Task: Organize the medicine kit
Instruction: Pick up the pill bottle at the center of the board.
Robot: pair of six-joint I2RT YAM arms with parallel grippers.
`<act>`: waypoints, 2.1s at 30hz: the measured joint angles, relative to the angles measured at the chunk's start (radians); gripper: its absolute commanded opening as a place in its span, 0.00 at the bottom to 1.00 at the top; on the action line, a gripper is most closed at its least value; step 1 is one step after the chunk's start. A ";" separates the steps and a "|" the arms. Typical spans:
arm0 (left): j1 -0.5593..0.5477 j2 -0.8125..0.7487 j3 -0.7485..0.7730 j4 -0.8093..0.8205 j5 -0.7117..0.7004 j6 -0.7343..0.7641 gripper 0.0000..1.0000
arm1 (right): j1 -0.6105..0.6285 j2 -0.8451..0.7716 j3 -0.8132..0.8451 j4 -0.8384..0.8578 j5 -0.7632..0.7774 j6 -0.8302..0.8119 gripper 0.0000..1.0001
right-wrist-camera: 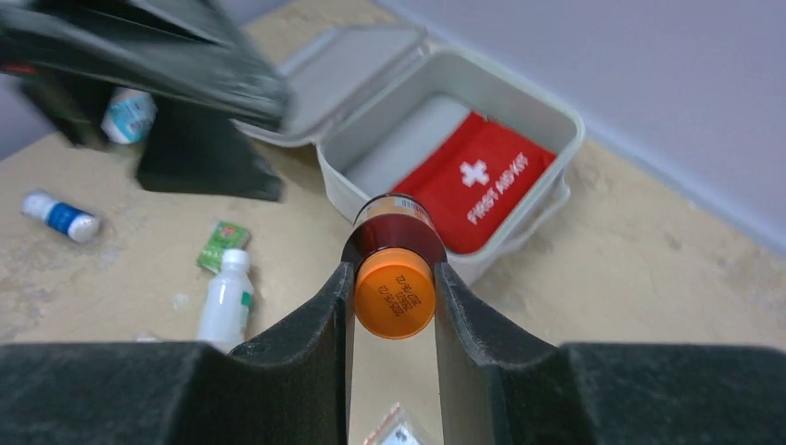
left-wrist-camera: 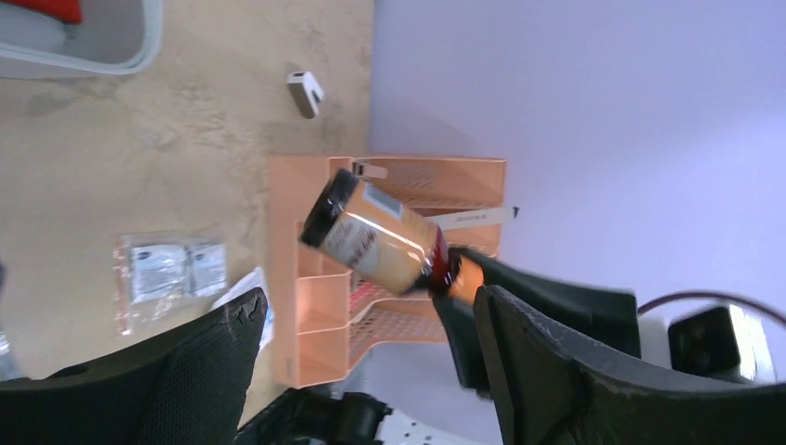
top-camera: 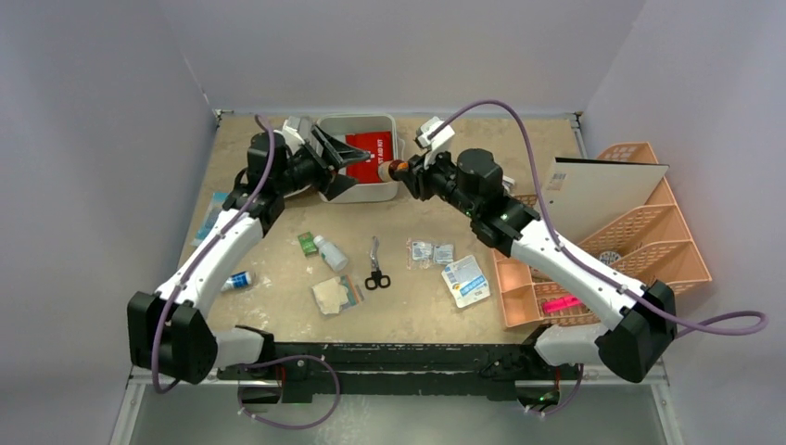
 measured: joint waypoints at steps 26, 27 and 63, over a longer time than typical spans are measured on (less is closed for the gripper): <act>0.000 0.295 -0.025 0.455 0.127 -0.412 0.22 | 0.161 0.047 -0.167 0.486 0.135 -0.299 0.16; -0.001 0.306 -0.026 0.461 0.130 -0.411 0.22 | 0.161 0.047 -0.180 0.496 0.142 -0.298 0.18; -0.008 0.475 -0.055 0.719 0.175 -0.653 0.35 | 0.163 0.167 -0.319 0.751 0.114 -0.653 0.11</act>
